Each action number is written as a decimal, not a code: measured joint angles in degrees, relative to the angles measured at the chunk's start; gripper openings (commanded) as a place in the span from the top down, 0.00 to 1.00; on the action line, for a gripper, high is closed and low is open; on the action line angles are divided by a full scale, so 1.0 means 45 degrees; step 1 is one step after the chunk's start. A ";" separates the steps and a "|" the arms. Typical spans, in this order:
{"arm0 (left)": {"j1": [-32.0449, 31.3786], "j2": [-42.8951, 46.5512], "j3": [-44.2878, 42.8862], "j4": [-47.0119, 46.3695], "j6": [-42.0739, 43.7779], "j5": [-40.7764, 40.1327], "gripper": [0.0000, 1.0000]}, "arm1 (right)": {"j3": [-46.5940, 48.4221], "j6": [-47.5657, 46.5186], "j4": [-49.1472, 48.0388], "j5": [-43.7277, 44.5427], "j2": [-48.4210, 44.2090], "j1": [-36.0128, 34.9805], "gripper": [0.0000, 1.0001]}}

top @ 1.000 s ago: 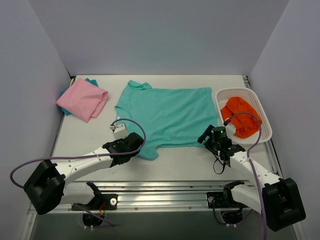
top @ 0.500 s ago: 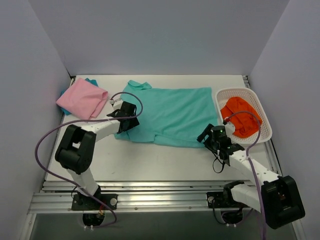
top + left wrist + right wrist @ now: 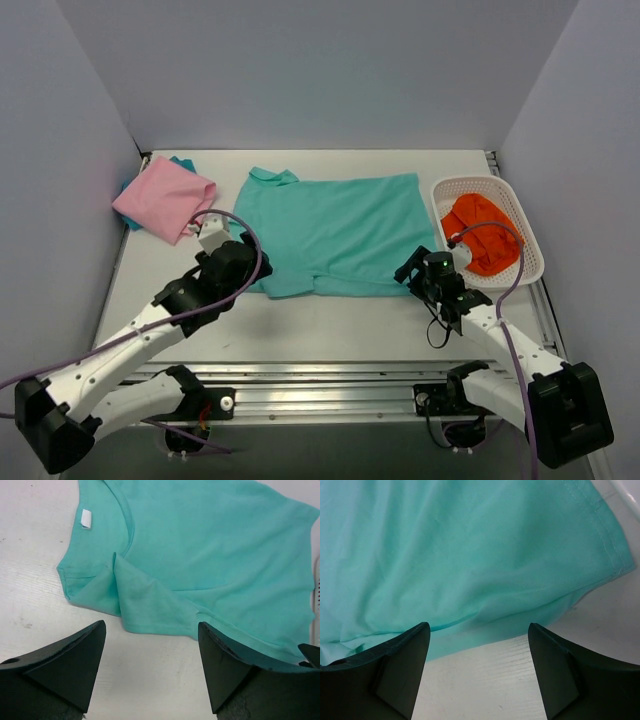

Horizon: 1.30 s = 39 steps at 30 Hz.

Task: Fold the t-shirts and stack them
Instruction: Flatten the tshirt out

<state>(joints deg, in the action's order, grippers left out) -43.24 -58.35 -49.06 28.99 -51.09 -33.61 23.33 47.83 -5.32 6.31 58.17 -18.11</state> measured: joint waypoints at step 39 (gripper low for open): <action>-0.1545 -0.5187 0.3313 -0.4847 -0.2132 -0.0525 0.28 | -0.0015 -0.0044 -0.0010 0.0316 0.0471 -0.0165 0.27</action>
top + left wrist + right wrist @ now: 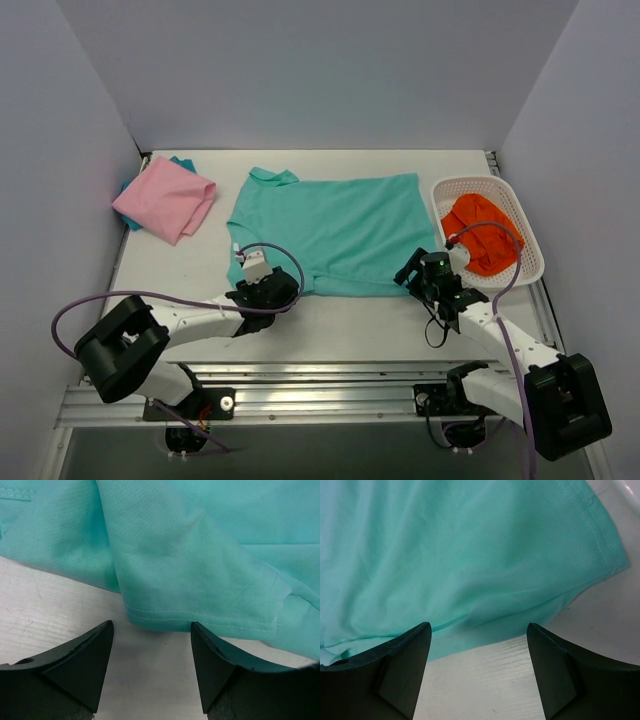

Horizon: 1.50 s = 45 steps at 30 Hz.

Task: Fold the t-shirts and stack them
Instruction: Flatten the tshirt out

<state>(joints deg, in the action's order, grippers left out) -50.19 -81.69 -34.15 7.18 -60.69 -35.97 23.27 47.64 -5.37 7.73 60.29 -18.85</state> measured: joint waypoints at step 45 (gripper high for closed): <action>0.0510 0.1491 -0.1185 0.1467 0.0962 0.0233 0.89 | -0.0063 -0.0194 -0.0384 -0.0010 0.0165 0.0000 0.29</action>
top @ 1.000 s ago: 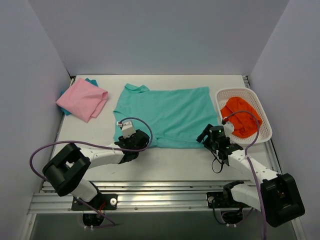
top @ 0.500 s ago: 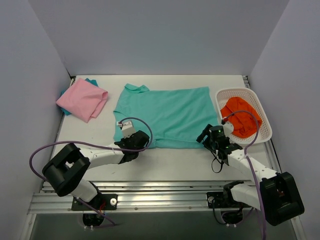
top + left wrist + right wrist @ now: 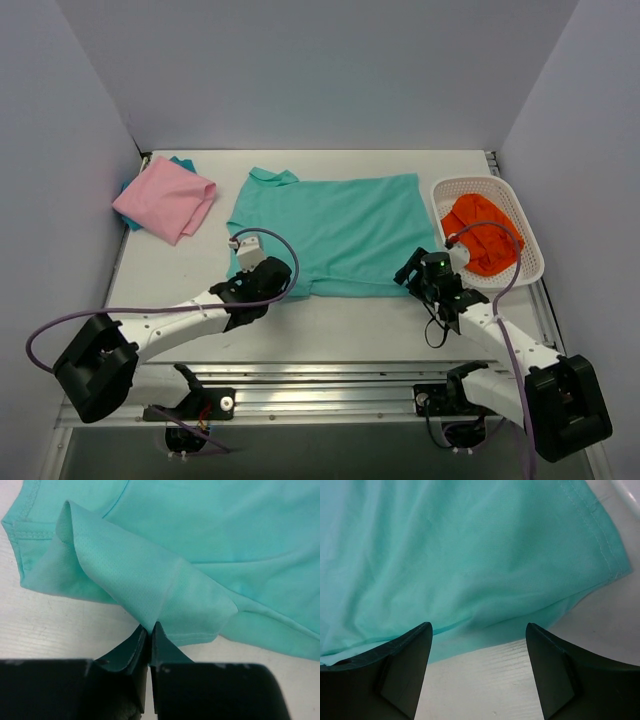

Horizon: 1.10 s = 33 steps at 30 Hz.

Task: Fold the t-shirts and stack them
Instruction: Flatten the tshirt out

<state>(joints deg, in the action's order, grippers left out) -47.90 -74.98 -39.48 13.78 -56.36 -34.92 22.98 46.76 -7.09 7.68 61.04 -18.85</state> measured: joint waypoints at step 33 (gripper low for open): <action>-0.5100 0.3837 0.1656 0.4906 -0.4682 0.1564 0.37 | -0.0491 0.0685 0.3041 -0.0903 -0.2710 -0.0248 0.21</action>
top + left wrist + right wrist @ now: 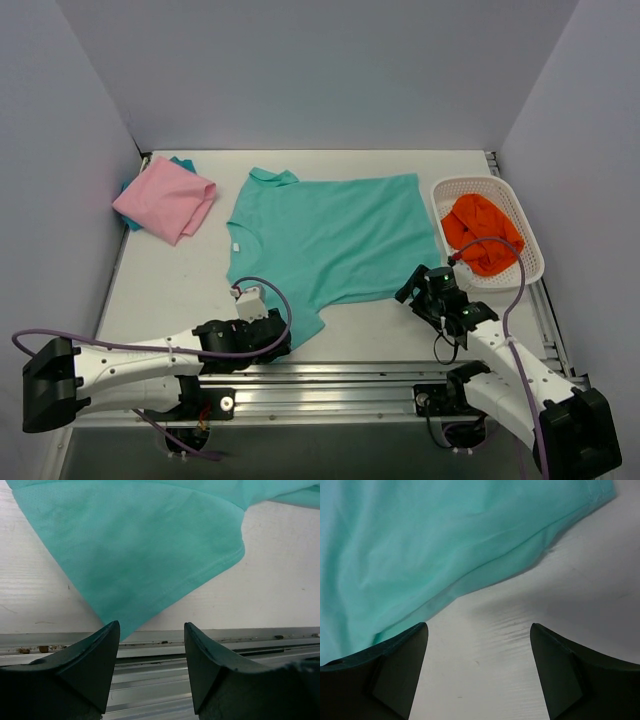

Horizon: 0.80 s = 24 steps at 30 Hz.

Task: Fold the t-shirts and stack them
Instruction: Flatten the tshirt out

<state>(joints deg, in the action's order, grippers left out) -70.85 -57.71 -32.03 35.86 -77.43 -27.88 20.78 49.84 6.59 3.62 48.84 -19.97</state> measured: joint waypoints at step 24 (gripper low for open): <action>0.0102 0.1394 0.0549 0.1229 -0.0214 -0.1613 0.32 | -0.0189 0.0364 -0.3060 -0.0330 0.3007 0.2463 0.27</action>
<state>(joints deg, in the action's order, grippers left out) -70.39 -51.44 -29.56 41.39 -78.39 -35.14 19.92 51.48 -7.18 2.13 62.37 -8.88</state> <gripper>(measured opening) 0.675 0.743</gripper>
